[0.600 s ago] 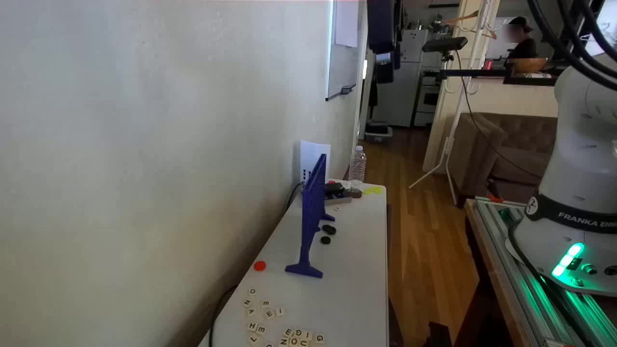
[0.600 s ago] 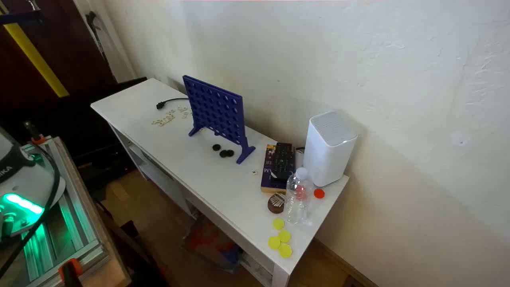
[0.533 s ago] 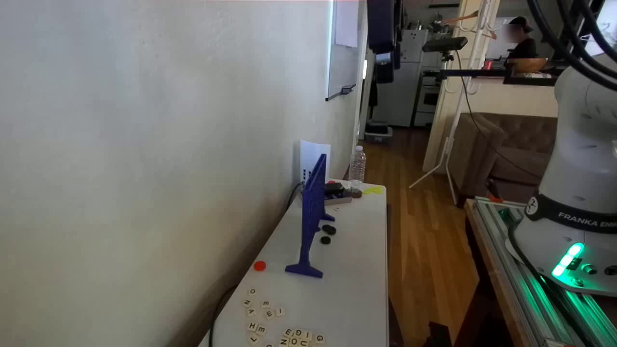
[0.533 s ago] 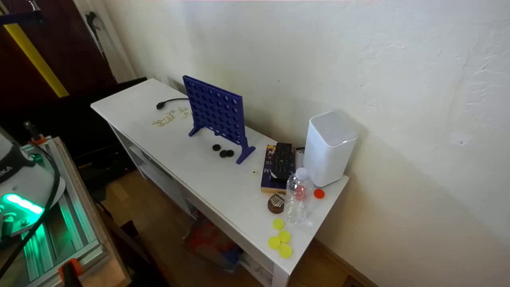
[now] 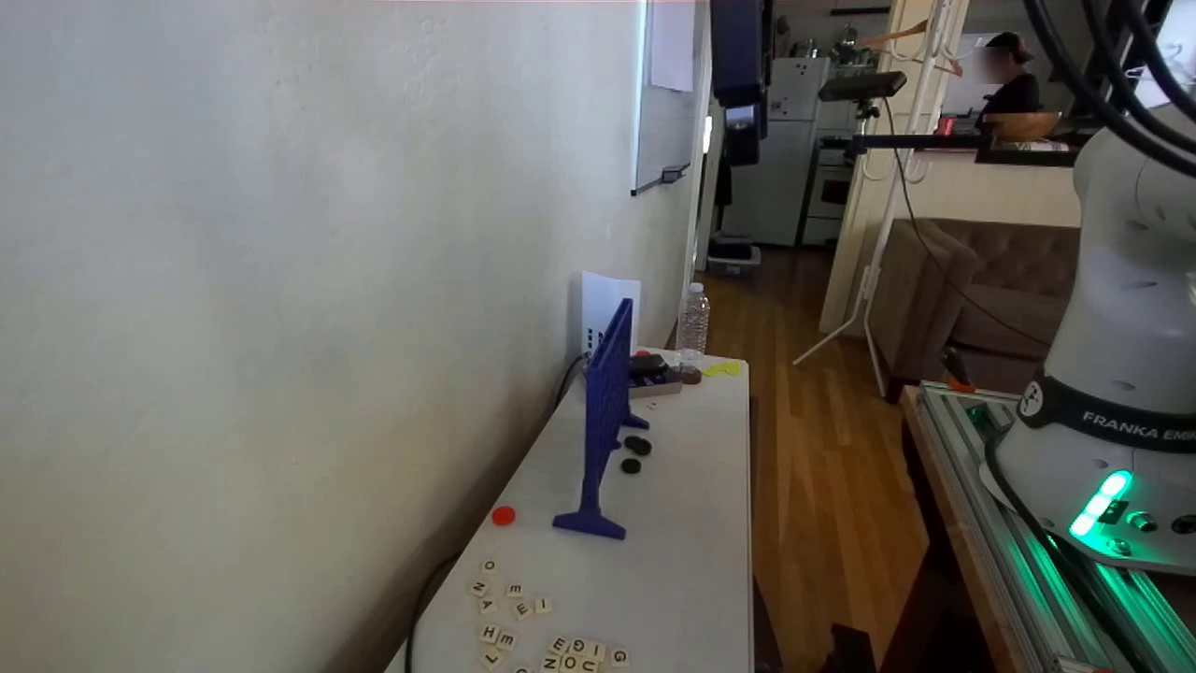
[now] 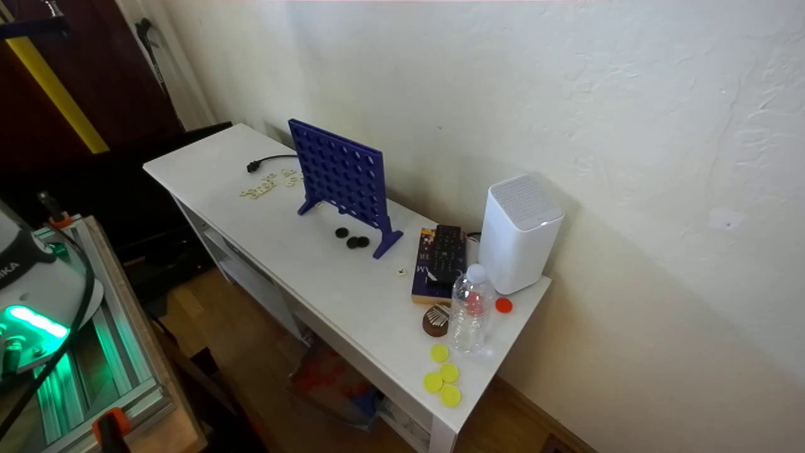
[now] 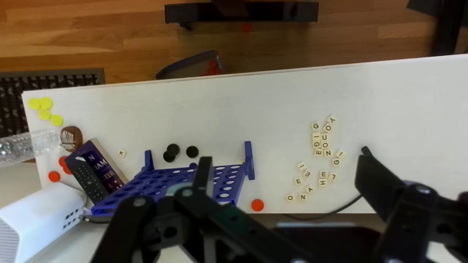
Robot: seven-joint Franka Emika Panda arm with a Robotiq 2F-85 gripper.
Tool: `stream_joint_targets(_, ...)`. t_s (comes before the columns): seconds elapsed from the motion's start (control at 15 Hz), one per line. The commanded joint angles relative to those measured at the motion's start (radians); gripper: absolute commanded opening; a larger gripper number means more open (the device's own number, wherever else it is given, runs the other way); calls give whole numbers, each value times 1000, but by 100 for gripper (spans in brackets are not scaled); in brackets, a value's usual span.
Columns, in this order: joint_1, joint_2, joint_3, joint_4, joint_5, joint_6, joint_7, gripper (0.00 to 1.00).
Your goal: Move one letter tile to the right
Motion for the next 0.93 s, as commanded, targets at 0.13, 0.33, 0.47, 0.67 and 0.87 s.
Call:
stream_joint_targets(0.13,97,140,-2,-30,4,230,-187,100)
stream_joint_targets(0.33,124,231,-22,-71,2,397,-327,100)
stream_joint_targets(0.47,124,297,-40,-98,13,503,-411,100)
stream_joint_targets(0.67,113,414,-63,-103,7,574,-511,100)
stream_joint_targets(0.87,115,405,-67,-112,0,567,-486,100)
